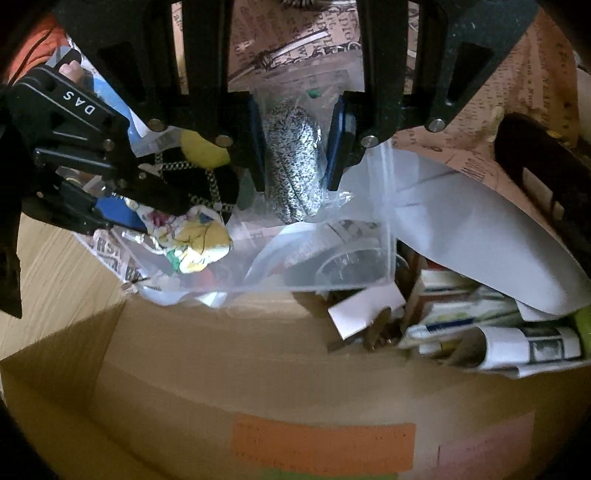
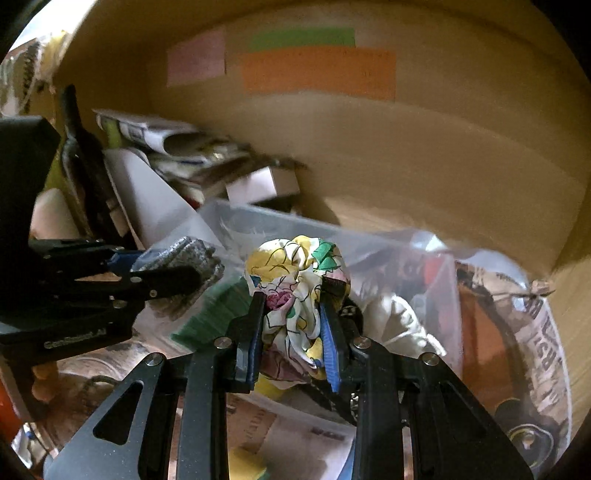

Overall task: Organize soft objects
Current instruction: 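Release the scrubber into the box with the left tool while the right tool drops the floral cloth in, then grasp the braided bracelet with the left tool while the right tool grasps the yellow-green sponge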

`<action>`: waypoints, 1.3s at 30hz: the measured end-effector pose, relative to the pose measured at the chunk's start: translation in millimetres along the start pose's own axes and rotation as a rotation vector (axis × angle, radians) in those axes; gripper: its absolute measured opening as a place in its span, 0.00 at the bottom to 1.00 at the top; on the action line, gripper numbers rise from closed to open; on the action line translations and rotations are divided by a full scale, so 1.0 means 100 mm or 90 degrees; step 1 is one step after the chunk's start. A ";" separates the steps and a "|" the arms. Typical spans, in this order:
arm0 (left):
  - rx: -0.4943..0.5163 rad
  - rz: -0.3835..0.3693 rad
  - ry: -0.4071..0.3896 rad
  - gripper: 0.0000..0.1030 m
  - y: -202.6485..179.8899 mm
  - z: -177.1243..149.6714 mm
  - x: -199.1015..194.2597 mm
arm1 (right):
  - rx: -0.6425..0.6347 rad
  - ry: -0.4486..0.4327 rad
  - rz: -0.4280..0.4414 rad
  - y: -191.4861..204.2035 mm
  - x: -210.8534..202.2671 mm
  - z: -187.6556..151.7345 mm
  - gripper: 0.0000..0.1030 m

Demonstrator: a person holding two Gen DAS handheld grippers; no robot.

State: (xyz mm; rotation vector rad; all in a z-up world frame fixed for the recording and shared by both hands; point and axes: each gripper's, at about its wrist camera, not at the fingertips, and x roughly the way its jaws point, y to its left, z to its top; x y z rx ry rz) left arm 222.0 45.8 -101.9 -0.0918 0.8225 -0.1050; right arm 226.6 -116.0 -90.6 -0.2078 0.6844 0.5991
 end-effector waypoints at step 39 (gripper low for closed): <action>-0.013 0.060 -0.007 0.98 0.07 -0.93 -0.81 | 0.035 -0.027 -0.012 0.28 -0.68 -0.68 1.00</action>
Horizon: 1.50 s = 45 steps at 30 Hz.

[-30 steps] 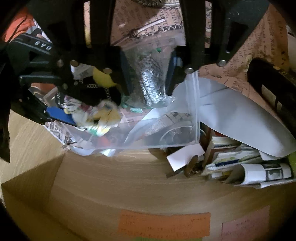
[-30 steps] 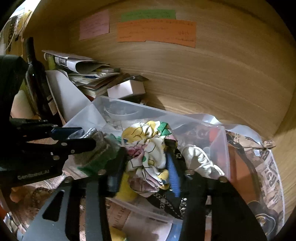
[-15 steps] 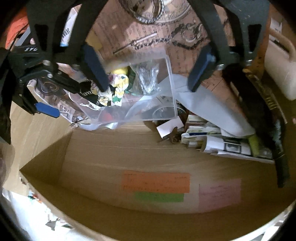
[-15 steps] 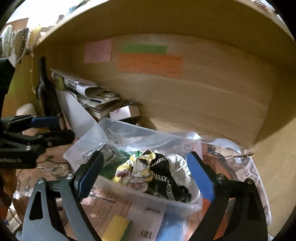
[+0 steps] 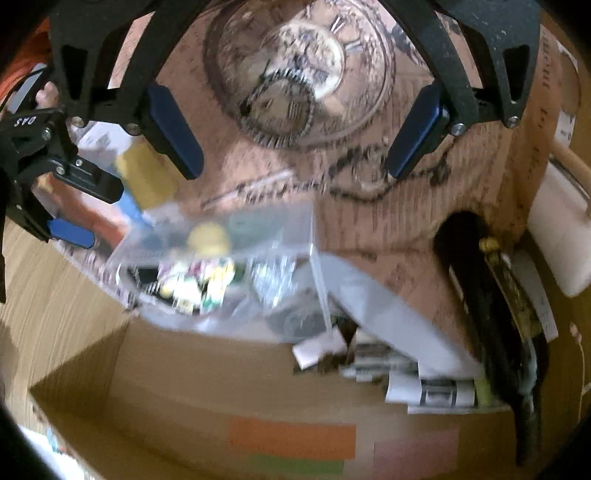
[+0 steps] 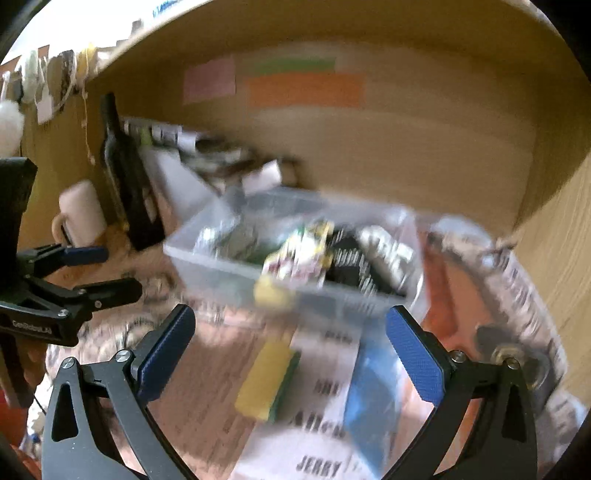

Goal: Organize soft objects

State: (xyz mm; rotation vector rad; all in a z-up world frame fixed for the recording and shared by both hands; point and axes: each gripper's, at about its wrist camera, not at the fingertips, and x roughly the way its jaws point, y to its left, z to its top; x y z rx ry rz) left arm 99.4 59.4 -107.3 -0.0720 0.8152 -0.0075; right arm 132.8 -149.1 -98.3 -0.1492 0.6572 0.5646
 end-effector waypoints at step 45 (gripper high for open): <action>0.055 -0.049 -0.081 0.08 -0.24 0.39 -0.20 | 0.023 -0.048 -0.014 -0.35 -0.22 0.16 0.27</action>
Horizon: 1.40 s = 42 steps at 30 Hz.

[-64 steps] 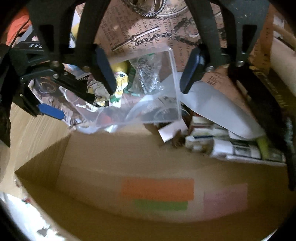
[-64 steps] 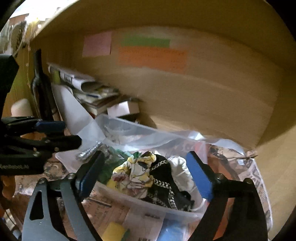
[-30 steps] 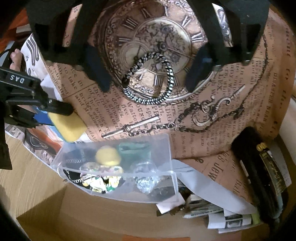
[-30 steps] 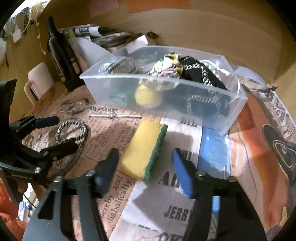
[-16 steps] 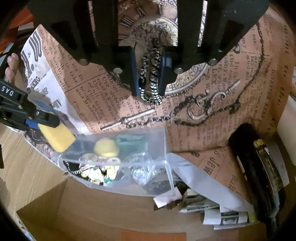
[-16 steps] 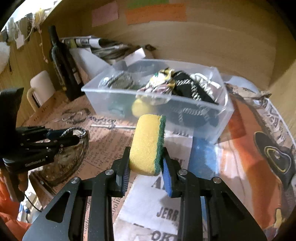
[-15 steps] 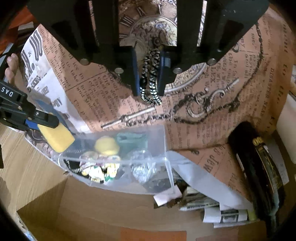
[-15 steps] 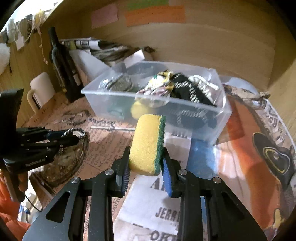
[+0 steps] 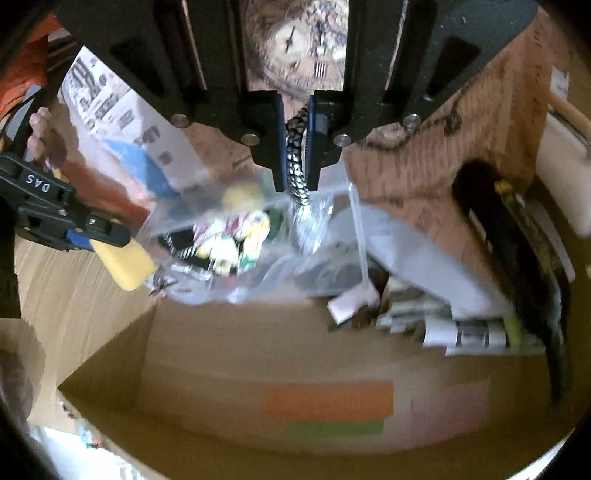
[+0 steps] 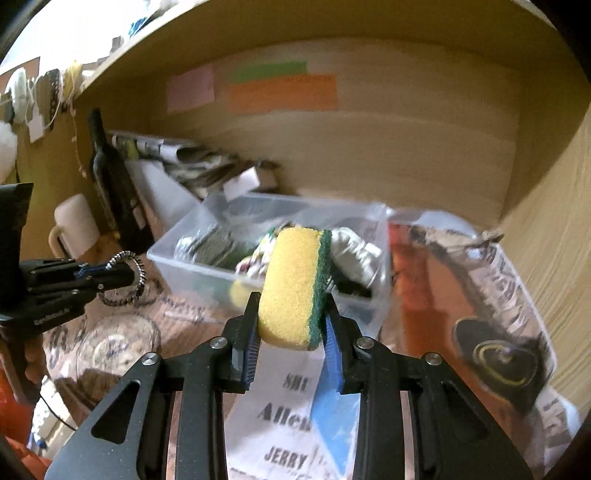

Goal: Organize soft objects

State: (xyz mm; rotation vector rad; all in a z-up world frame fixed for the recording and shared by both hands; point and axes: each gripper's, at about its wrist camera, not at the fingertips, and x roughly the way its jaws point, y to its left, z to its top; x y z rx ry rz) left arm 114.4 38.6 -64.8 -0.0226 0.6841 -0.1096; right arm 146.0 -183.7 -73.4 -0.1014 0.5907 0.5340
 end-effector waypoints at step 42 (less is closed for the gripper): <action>0.011 0.011 0.164 0.07 -0.05 -0.48 0.96 | -0.003 0.015 -0.026 -0.22 0.41 0.23 0.27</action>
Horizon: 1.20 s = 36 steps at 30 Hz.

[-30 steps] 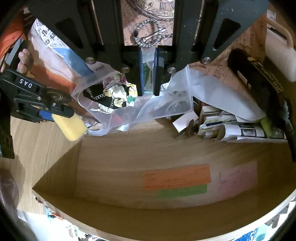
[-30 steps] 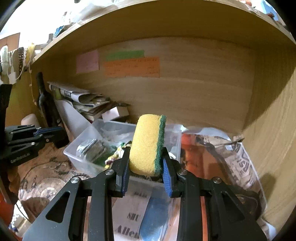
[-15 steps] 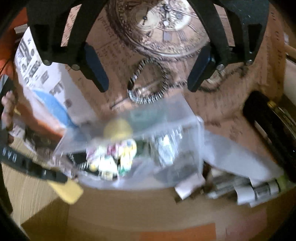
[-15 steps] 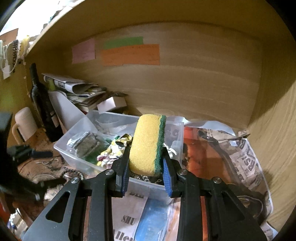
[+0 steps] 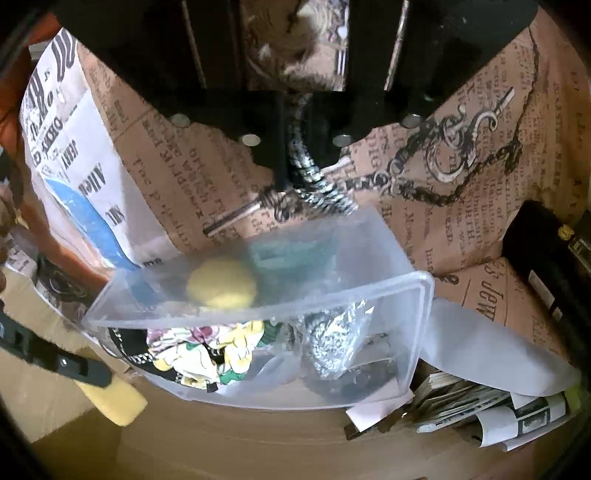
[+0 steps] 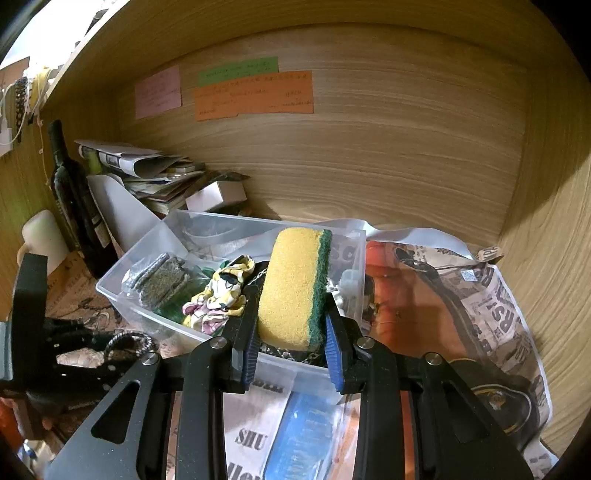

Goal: Organize soft objects

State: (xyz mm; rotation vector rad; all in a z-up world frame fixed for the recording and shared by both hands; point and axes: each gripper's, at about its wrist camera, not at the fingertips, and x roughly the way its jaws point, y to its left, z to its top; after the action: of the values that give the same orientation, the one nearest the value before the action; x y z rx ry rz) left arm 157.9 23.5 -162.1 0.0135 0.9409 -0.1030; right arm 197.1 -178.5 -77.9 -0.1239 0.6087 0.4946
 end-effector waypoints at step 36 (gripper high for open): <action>0.063 -0.030 -0.074 0.26 -0.30 1.02 0.09 | -0.030 0.024 -0.026 0.00 0.38 0.02 0.70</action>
State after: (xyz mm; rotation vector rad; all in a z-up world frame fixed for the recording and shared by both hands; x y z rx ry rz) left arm 242.1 -13.0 -107.9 0.0766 0.8193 -0.1914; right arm 224.7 -162.6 -98.3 -0.1904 0.6311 0.4683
